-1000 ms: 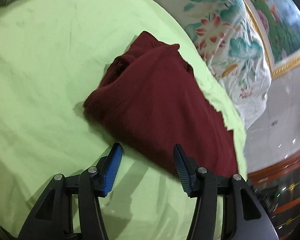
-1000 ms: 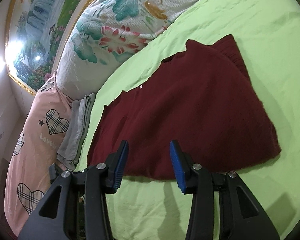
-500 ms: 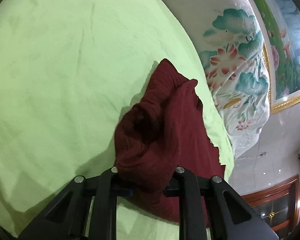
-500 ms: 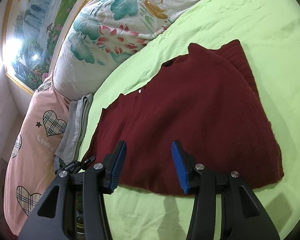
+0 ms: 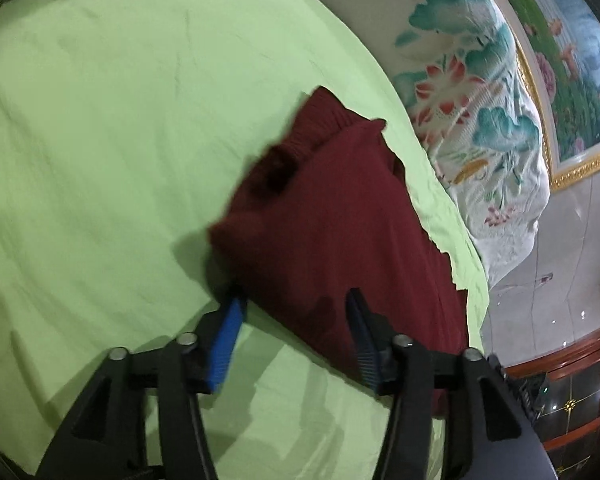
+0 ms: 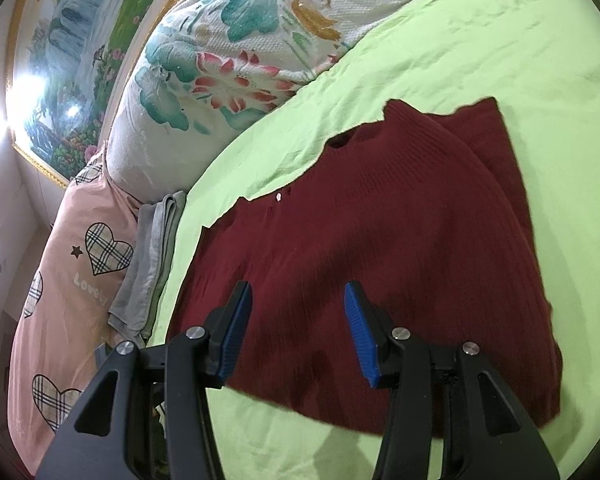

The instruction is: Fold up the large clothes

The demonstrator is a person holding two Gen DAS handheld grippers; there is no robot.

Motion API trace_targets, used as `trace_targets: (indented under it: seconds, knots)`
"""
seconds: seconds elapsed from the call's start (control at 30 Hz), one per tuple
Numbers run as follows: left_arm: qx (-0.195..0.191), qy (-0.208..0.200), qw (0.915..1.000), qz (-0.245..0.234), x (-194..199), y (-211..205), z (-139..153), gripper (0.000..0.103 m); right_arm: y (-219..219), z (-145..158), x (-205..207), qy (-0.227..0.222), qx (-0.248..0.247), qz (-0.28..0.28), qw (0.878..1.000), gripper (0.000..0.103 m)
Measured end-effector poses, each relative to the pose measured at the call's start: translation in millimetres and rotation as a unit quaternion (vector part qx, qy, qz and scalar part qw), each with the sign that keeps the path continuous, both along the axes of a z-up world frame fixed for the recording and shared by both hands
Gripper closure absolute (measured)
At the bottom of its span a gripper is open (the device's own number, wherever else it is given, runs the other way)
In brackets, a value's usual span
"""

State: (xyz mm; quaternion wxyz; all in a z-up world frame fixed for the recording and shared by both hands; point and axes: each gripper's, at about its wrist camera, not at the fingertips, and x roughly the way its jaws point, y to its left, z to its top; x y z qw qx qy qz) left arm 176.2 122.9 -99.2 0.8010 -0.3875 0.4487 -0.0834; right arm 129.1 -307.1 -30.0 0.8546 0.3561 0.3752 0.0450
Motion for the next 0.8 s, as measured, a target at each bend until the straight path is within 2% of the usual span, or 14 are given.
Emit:
trace_targets:
  seconds: [0.2,0.3,0.37,0.4,0.47,0.53,0.57,0.63,0.7,0.73,0.8]
  knots:
    - [-0.017,0.010,0.9998,0.003,12,-9,-7,0.046,24,1,36,0.004,-0.004,0.052,0.999,0.054]
    - [-0.011,0.003,0.9999,0.003,19,-18,-4,0.030,41,-4,57,0.011,-0.001,0.081,0.997,0.054]
    - [0.009,-0.005,0.9999,0.003,24,-27,0,0.027,50,-8,69,0.013,-0.008,0.088,0.996,0.054]
    - [0.018,-0.007,0.9998,0.003,27,-29,0,0.029,49,-10,71,0.017,-0.020,0.079,0.997,0.054]
    - [0.029,-0.017,0.9994,0.011,34,-30,1,0.041,40,-17,76,0.038,-0.042,0.040,0.998,0.053]
    - [0.031,-0.014,0.9993,0.016,44,-27,-4,0.077,26,-32,79,0.065,-0.023,0.012,0.998,0.053]
    - [0.020,-0.013,0.9996,0.016,47,-26,-8,0.079,21,-39,80,0.067,-0.004,0.014,0.998,0.053]
    - [0.004,-0.016,0.9997,0.017,53,-23,-11,0.086,25,-38,82,0.062,-0.020,0.025,0.998,0.053]
    - [0.020,-0.025,0.9994,0.016,54,-26,-3,0.088,30,-37,86,0.068,-0.036,0.037,0.996,0.050]
    - [0.038,-0.036,0.9986,0.011,53,-33,7,0.088,31,-37,87,0.068,-0.037,0.040,0.996,0.049]
    - [0.049,-0.059,0.9970,-0.002,52,-43,24,0.089,27,-35,88,0.067,-0.022,0.040,0.997,0.047]
